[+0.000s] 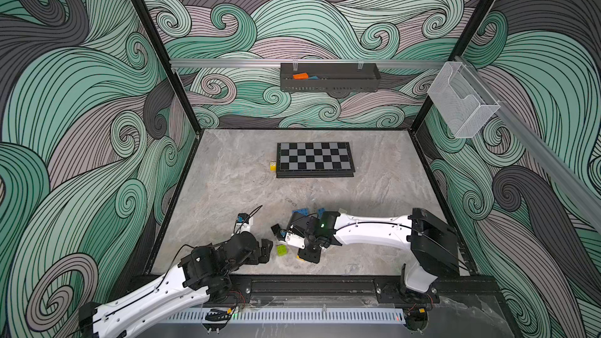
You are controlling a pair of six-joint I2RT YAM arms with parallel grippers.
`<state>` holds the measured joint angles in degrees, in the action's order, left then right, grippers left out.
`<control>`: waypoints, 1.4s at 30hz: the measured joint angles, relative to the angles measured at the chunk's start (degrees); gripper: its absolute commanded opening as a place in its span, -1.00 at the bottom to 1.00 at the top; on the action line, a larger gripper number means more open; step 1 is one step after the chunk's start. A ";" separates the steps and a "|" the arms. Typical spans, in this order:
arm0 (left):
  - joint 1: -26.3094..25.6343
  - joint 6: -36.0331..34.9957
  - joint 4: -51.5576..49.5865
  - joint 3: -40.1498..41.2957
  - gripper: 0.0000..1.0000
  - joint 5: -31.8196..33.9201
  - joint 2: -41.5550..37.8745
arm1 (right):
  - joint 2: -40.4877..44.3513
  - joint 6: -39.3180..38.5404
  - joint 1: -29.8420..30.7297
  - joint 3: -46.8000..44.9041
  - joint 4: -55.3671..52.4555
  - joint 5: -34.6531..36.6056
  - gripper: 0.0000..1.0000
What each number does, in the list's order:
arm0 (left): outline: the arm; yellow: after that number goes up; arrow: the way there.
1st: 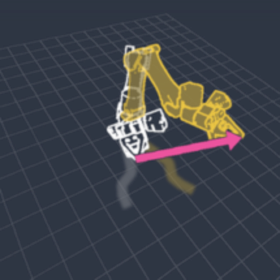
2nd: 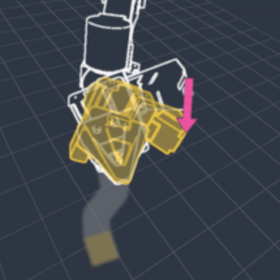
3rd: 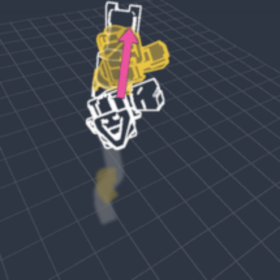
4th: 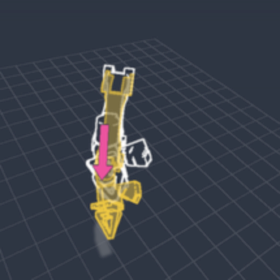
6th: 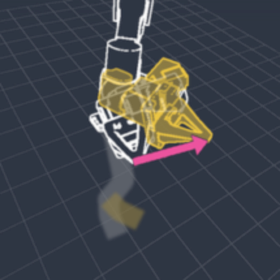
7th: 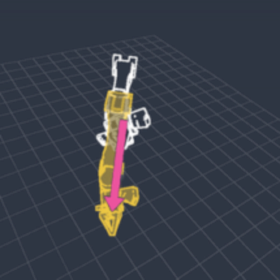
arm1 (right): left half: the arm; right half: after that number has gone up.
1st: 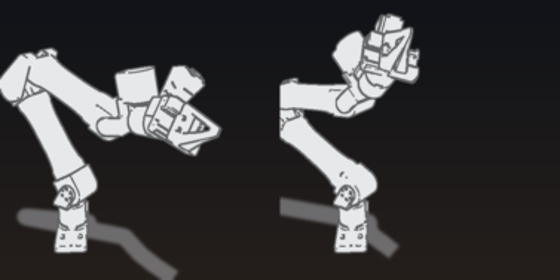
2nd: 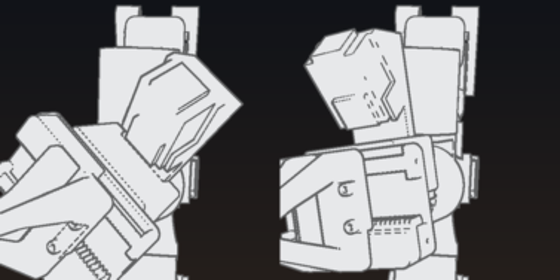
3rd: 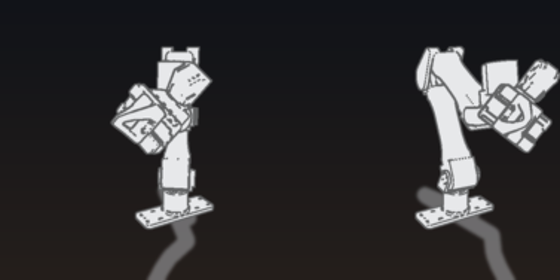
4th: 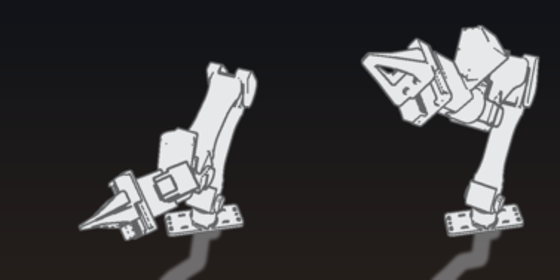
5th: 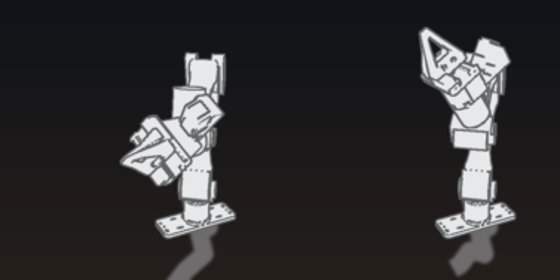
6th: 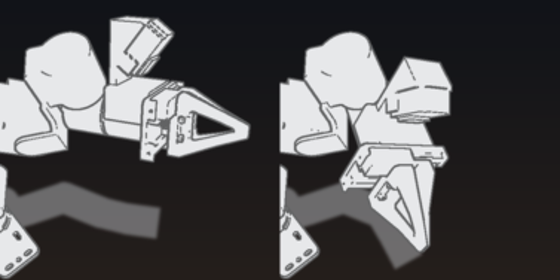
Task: Assemble a giraffe with lego
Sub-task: Assemble the lego brick with the lego brick.
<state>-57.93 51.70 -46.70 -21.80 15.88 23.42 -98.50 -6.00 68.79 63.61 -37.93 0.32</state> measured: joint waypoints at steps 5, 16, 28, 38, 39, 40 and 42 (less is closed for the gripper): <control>0.00 -0.02 -0.02 0.02 0.97 0.02 0.02 | -0.81 0.68 0.02 0.17 -0.61 0.83 -0.58; -0.02 -0.04 0.00 0.26 0.97 0.04 0.13 | -1.75 1.57 0.04 1.36 -0.98 1.36 -0.59; -0.02 -0.04 0.00 0.26 0.97 0.17 0.13 | -2.29 2.25 1.66 1.49 -0.92 1.53 -0.58; -0.04 -0.04 0.00 0.26 0.97 0.20 0.20 | -3.19 2.40 1.70 2.43 -1.01 1.86 -0.58; -0.09 -0.04 0.00 0.26 0.97 0.22 0.28 | -3.30 2.54 1.70 2.49 -0.98 1.92 -0.58; -0.13 -0.04 0.00 0.26 0.97 0.22 0.39 | -3.41 2.64 1.70 2.58 -1.01 1.99 -0.58; -0.33 -0.04 -0.02 0.26 0.97 0.22 0.46 | -3.61 3.10 1.70 2.80 -1.03 2.16 -0.58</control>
<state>-58.26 51.66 -46.72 -21.54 16.10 23.88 -102.10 -2.90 70.50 66.41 -38.96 2.48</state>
